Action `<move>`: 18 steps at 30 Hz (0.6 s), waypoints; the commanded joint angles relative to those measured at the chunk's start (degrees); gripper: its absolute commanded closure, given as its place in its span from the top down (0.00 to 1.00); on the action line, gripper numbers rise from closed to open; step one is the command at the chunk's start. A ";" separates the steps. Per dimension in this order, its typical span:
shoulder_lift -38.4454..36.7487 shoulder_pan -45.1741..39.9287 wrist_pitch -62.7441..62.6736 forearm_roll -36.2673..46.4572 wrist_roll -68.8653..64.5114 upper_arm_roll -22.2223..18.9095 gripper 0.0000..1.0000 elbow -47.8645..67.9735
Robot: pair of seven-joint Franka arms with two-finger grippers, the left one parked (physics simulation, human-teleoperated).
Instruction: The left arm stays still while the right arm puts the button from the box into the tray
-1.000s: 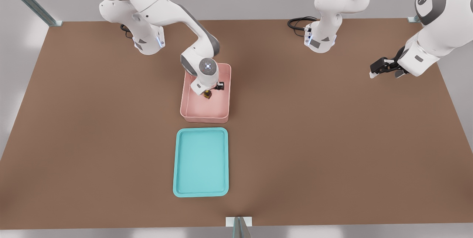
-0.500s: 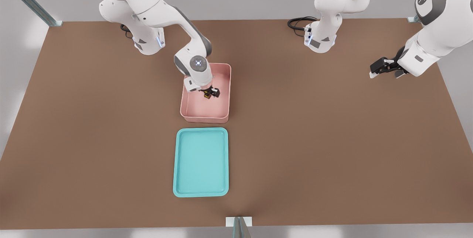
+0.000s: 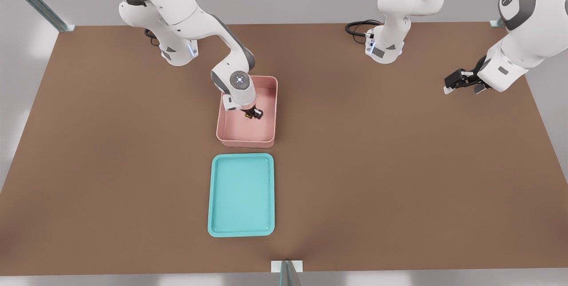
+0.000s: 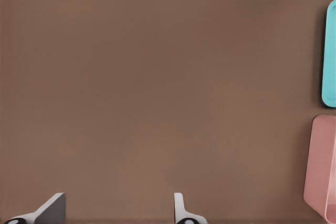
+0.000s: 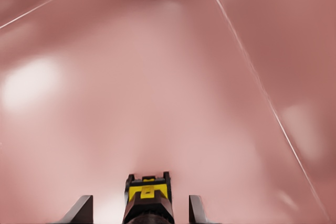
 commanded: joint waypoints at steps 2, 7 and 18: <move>0.26 -0.04 0.36 -0.03 3.70 0.32 0.72 0.02; 0.61 -0.39 0.71 -0.03 3.44 1.11 0.44 -0.07; -0.54 -28.60 -15.46 -0.03 -24.33 16.84 0.36 21.89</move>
